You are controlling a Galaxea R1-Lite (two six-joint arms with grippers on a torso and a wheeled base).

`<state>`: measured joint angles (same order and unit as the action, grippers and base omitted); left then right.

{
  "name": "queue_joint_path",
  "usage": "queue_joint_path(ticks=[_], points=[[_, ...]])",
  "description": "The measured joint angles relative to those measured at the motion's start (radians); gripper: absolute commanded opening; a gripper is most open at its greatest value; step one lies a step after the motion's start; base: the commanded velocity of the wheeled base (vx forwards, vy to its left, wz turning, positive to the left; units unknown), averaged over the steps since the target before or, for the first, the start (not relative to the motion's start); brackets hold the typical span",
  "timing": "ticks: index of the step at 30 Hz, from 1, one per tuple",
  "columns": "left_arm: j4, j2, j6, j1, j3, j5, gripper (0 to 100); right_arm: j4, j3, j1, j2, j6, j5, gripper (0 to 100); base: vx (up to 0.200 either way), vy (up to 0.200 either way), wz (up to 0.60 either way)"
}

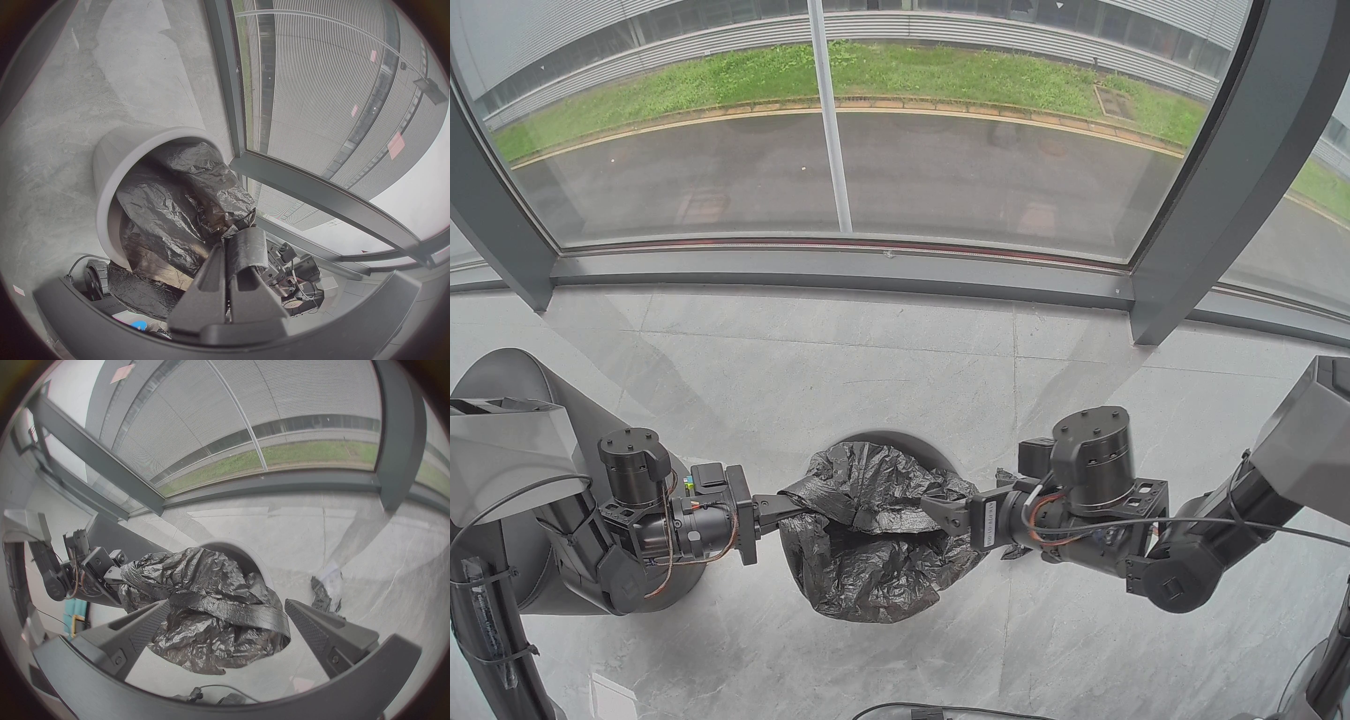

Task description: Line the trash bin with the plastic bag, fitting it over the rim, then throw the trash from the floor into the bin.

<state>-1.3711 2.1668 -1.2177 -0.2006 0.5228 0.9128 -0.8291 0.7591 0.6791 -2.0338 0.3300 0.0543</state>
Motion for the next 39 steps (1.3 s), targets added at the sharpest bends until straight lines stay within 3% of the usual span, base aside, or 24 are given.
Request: queue_joint_path(ticks=[5, 12, 14, 21, 39], points=[[0.0, 0.0, 0.0, 0.0, -0.001, 0.0, 0, 0.0, 0.073, 0.09, -0.062, -0.1, 0.139, 100, 0.0, 0.0, 0.0], [0.0, -0.003, 0.0, 0.0, -0.001, 0.0, 0, -0.004, 0.202, 0.173, -0.199, -0.265, 0.39, 100, 0.0, 0.0, 0.0], [0.0, -0.003, 0.0, 0.0, -0.001, 0.0, 0, -0.006, 0.232, 0.19, -0.237, -0.3, 0.42, 100, 0.0, 0.0, 0.0], [0.0, -0.003, 0.0, 0.0, 0.0, 0.0, 0, -0.01, 0.308, 0.224, -0.343, -0.357, 0.446, 100, 0.0, 0.0, 0.0], [0.0, 0.001, 0.0, 0.0, 0.0, -0.001, 0, -0.014, 0.41, 0.213, -0.453, -0.466, 0.483, 100, 0.0, 0.0, 0.0]])
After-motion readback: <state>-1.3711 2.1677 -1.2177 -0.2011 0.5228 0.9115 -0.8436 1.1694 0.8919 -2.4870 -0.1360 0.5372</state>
